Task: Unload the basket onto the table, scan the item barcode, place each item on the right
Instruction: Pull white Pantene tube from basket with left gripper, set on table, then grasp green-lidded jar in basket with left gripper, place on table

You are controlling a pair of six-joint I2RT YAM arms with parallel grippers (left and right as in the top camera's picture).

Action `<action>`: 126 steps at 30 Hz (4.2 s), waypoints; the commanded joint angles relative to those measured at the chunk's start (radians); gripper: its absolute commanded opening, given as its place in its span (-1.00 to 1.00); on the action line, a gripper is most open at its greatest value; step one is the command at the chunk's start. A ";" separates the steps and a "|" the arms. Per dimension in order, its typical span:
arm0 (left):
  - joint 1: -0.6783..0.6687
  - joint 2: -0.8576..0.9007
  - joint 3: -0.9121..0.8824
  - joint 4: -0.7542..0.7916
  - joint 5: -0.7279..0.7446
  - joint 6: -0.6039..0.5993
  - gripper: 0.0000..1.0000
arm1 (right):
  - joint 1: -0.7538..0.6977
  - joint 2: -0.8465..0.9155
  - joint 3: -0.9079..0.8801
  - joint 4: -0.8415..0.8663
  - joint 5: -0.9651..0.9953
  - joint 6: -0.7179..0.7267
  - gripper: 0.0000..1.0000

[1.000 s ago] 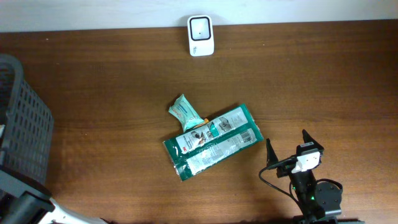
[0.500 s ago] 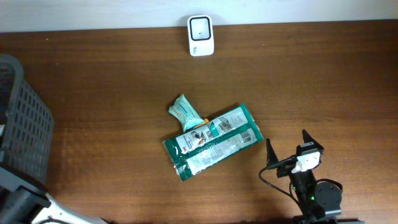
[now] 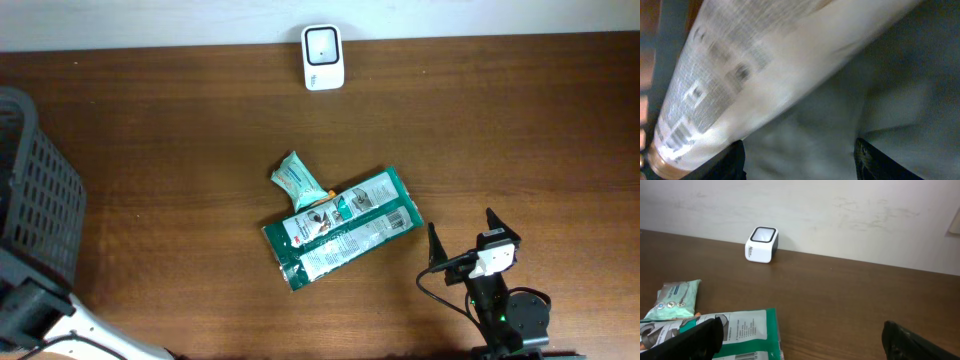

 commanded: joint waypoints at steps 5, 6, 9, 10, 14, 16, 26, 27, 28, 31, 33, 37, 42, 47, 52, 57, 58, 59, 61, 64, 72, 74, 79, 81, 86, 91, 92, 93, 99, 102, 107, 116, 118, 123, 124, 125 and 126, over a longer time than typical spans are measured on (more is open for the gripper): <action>-0.090 0.014 0.068 0.113 -0.186 0.183 0.50 | -0.004 -0.007 -0.007 -0.002 0.001 -0.003 0.97; -0.076 0.014 0.068 0.131 -0.185 0.203 0.49 | -0.004 -0.007 -0.007 -0.002 0.001 -0.003 0.96; -0.005 0.014 0.058 0.175 -0.012 0.300 0.40 | -0.004 -0.006 -0.007 -0.003 0.001 -0.003 0.97; 0.011 0.016 0.045 0.187 0.025 0.314 0.38 | -0.004 -0.006 -0.007 -0.003 0.001 -0.003 0.97; 0.026 0.046 0.039 0.176 0.062 0.313 0.36 | -0.004 -0.006 -0.007 -0.003 0.001 -0.003 0.97; 0.026 0.082 0.038 0.154 0.062 0.313 0.35 | -0.004 -0.006 -0.007 -0.003 0.001 -0.003 0.97; -0.120 0.003 0.038 0.090 -0.058 0.250 -1.00 | -0.004 -0.006 -0.007 -0.003 0.001 -0.003 0.97; -0.146 -0.067 0.038 0.083 -0.071 0.164 -1.00 | -0.004 -0.006 -0.007 -0.003 0.001 -0.003 0.97; -0.161 -0.129 0.038 0.079 -0.070 0.140 -1.00 | -0.004 -0.006 -0.007 -0.003 0.001 -0.003 0.97; -0.169 -0.376 0.038 0.080 -0.023 0.038 -1.00 | -0.004 -0.006 -0.007 -0.002 0.001 -0.003 0.97; -0.168 -0.474 0.038 0.089 -0.025 0.039 -1.00 | -0.004 -0.006 -0.007 -0.001 0.001 -0.003 0.97; -0.177 -0.695 0.038 0.144 0.037 -0.027 -1.00 | -0.004 -0.006 -0.007 -0.001 0.001 -0.003 0.97; -0.500 -0.929 0.038 0.114 0.193 -0.059 -1.00 | -0.004 -0.007 -0.007 -0.001 0.001 -0.003 0.97; -0.993 -0.865 0.038 -0.109 0.191 -0.075 -1.00 | -0.004 -0.007 -0.007 -0.001 0.001 -0.003 0.97; -1.181 -0.642 0.037 -0.240 0.192 -0.194 -1.00 | -0.004 -0.007 -0.007 -0.001 0.001 -0.003 0.97; -1.223 -0.380 0.035 -0.298 0.238 -0.311 -1.00 | -0.004 -0.007 -0.007 -0.001 0.001 -0.003 0.97; -1.223 -0.353 0.035 -0.298 0.252 -0.311 -1.00 | -0.004 -0.007 -0.007 -0.001 0.001 -0.003 0.97; -1.223 -0.313 0.035 -0.298 0.261 -0.322 -1.00 | -0.004 -0.007 -0.007 -0.001 0.001 -0.003 0.96; -1.223 -0.270 0.035 -0.296 0.264 -0.322 -1.00 | -0.004 -0.007 -0.007 -0.001 0.001 -0.003 0.97; -1.223 -0.210 0.035 -0.291 0.270 -0.322 -1.00 | -0.004 -0.007 -0.007 -0.001 0.001 -0.003 0.97; -1.223 -0.167 0.028 -0.284 0.313 -0.326 -1.00 | -0.004 -0.007 -0.007 -0.001 0.001 -0.003 0.97; -1.223 -0.167 0.028 -0.284 0.321 -0.328 -0.82 | -0.004 -0.007 -0.007 -0.001 0.001 -0.003 0.97; -1.223 -0.167 0.029 -0.283 0.320 -0.328 0.99 | -0.004 -0.007 -0.007 -0.001 0.001 -0.003 0.97; -1.222 -0.168 0.036 -0.283 0.320 -0.328 0.99 | -0.004 -0.007 -0.007 -0.001 0.001 -0.003 0.97; -1.222 -0.248 0.200 -0.303 0.320 -0.328 0.98 | -0.004 -0.007 -0.007 -0.001 0.001 -0.003 0.97; -1.204 -0.423 0.265 -0.325 0.312 -0.322 0.98 | -0.004 -0.007 -0.007 -0.001 0.001 -0.003 0.97; -1.184 -0.465 0.265 -0.329 0.312 -0.320 0.98 | -0.004 -0.007 -0.007 -0.001 0.001 -0.003 0.97; -1.173 -0.483 0.265 -0.329 0.312 -0.320 0.98 | -0.004 -0.007 -0.007 -0.001 0.001 -0.003 0.97; -1.023 -0.556 0.265 -0.327 0.312 -0.320 0.99 | -0.004 -0.007 -0.007 -0.001 0.001 -0.003 0.97; -0.941 -0.586 0.283 -0.310 0.312 -0.320 0.99 | -0.004 -0.007 -0.007 -0.001 0.001 -0.003 0.97; -0.737 -0.639 0.440 -0.310 0.307 -0.354 0.98 | -0.004 -0.007 -0.007 -0.001 0.001 -0.003 0.97; -0.066 -0.645 0.182 -0.270 0.188 -0.679 0.99 | -0.004 -0.007 -0.007 -0.001 0.001 -0.003 0.97; -0.014 -0.645 0.015 -0.182 0.187 -0.678 0.99 | -0.004 -0.007 -0.007 -0.001 0.001 -0.003 0.97; 0.059 -0.645 -0.173 -0.051 0.123 -0.605 0.99 | -0.004 -0.007 -0.007 -0.001 0.001 -0.003 0.97; 0.073 -0.636 -0.176 -0.051 0.106 -0.567 0.99 | -0.004 -0.007 -0.007 -0.001 0.001 -0.003 0.97; 0.086 -0.623 -0.176 -0.051 0.090 -0.523 0.99 | -0.004 -0.007 -0.007 -0.001 0.001 -0.003 0.97; 0.103 -0.605 -0.176 -0.051 0.090 -0.500 0.99 | -0.004 -0.007 -0.007 -0.001 0.001 -0.003 0.97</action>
